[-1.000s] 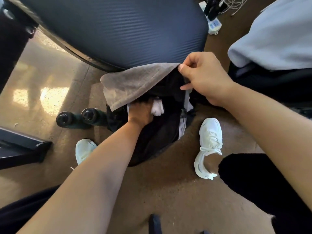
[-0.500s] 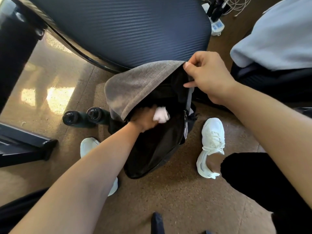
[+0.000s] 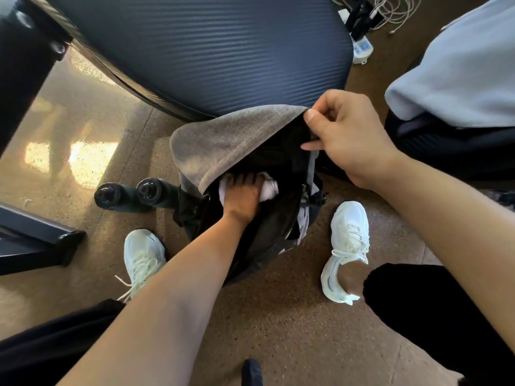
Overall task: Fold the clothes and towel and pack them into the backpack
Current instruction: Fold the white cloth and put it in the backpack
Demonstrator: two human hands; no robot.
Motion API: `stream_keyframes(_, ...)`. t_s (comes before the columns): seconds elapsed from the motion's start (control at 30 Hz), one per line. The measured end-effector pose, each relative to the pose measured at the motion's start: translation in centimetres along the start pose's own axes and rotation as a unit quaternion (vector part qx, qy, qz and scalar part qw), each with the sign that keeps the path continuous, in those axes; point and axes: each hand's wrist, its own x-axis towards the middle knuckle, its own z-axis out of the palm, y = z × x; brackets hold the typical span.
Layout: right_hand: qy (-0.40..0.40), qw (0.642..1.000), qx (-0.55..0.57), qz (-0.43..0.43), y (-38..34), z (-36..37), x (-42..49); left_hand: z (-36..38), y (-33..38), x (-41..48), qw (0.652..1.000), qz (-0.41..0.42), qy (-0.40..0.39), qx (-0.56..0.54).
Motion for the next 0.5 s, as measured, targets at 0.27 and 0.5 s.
stream_keyframes(0.27,0.047,0.998,0.047,-0.019,-0.3,-0.4,-0.2,-1.6,-1.7,-0.4,0.961,0.000,-0.245,-0.128)
stream_keyframes(0.5,0.035,0.997,0.070,-0.025,-1.7,-2.0,-2.8,-4.2,-1.8,-3.5,0.890,-0.077,-0.320,-0.316)
